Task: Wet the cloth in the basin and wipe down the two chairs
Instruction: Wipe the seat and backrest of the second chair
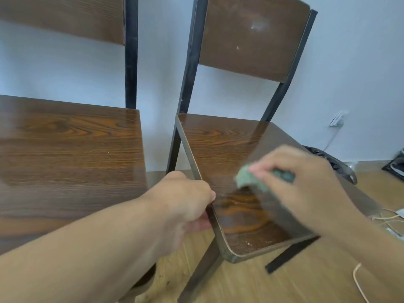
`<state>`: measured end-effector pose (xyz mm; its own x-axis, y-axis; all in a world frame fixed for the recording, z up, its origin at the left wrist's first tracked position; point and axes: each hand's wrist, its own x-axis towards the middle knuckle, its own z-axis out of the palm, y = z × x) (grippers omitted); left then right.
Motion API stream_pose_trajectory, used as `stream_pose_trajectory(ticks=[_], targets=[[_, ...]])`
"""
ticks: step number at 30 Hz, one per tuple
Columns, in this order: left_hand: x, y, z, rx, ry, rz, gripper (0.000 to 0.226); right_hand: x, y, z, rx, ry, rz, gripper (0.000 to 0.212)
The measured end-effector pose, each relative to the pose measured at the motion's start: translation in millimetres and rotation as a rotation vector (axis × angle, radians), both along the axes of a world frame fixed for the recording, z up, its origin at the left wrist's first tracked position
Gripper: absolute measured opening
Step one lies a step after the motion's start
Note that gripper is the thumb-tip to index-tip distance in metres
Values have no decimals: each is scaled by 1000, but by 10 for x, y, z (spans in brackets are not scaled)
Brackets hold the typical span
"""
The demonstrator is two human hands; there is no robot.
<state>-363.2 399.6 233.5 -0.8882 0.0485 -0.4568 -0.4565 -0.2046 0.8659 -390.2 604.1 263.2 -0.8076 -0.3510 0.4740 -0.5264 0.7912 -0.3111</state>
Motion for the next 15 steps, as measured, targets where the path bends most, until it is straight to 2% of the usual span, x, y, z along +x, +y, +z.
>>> stream_pose_trajectory(ticks=[2,3,8,12,15], targets=[[13,23,52,-7,-19,17,14,-324,11,-26,-4,-57,-120,13],[24,23,56,-27,-14,20,12,-325,-12,-98,3,-74,-113,14],[-29,21,46,-58,17,16,12,471,-185,-231,-1,-50,145,15],[-92,8,-23,-56,20,19,16,730,-51,-227,5,-89,208,15],[-103,-21,-61,-126,43,-26,17,750,172,-182,78,-134,231,15]])
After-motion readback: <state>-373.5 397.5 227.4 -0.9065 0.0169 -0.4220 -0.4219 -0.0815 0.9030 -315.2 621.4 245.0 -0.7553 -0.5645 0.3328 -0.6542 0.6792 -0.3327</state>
